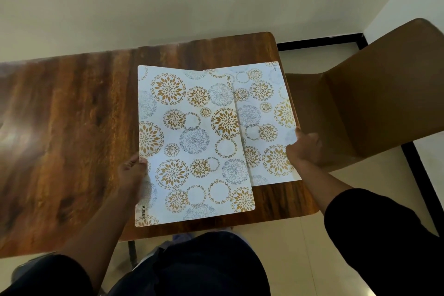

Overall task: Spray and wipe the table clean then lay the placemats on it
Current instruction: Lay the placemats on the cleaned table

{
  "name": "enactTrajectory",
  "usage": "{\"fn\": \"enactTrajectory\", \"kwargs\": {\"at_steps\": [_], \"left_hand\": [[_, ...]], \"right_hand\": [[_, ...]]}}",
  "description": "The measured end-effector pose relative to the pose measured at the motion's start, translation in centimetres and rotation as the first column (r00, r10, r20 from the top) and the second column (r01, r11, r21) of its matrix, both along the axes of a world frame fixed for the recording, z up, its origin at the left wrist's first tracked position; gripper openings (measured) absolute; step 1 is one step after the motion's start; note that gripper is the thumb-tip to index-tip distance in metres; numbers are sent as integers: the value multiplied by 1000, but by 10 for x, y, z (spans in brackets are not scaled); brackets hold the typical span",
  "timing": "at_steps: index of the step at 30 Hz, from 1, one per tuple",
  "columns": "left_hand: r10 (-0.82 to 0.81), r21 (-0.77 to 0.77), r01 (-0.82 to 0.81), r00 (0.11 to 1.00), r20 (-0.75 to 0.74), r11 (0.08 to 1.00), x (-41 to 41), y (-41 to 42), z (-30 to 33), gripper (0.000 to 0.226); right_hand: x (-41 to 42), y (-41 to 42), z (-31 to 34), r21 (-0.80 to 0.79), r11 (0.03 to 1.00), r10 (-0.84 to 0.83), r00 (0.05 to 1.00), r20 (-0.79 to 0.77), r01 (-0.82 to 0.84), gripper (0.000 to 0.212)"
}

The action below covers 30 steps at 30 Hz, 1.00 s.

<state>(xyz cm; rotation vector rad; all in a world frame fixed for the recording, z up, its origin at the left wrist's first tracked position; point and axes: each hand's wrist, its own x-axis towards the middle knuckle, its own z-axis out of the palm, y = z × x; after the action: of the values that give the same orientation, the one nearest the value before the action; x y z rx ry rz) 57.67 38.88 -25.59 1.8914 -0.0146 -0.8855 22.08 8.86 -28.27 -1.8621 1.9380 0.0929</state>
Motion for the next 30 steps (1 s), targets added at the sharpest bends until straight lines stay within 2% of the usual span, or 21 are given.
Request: {"fn": "enactTrajectory", "kwargs": {"at_steps": [5,9,11,13,15,17,19,23,26,30], "left_hand": [[3,-30,-4,1000,-18,1000,-3,-2,2,33],[19,-44,-22,998,-59,999,0,-4,-3,33],[17,-66,-22,996,-82,998,1,-6,-1,34],[41,-94,-52,993,-113,994,3,-6,3,35],[55,-137,-74,989,-139,988,6,-6,8,36],[66,-160,-90,987,-149,983,11,-5,13,36],[71,-194,-103,984,-166,976,17,-2,20,36],[102,-212,-133,983,-151,968,36,10,25,37],[116,-219,-148,981,-155,964,58,25,27,37],[72,-202,-96,990,-119,975,89,56,37,34]], "right_hand": [[2,-6,6,50,988,154,969,-193,-147,58],[15,5,18,47,993,111,980,-163,-105,73],[28,16,21,-33,995,97,995,-36,-98,71],[45,25,22,-55,994,109,975,193,-100,53],[65,35,29,99,989,50,870,490,-112,32],[87,47,43,354,927,-159,724,671,-125,21],[105,58,52,503,843,-279,642,714,-193,20],[133,75,56,521,797,-271,590,760,-305,27],[157,89,60,537,793,-295,590,751,-288,36],[198,113,60,507,824,-261,625,736,-253,35]]}}
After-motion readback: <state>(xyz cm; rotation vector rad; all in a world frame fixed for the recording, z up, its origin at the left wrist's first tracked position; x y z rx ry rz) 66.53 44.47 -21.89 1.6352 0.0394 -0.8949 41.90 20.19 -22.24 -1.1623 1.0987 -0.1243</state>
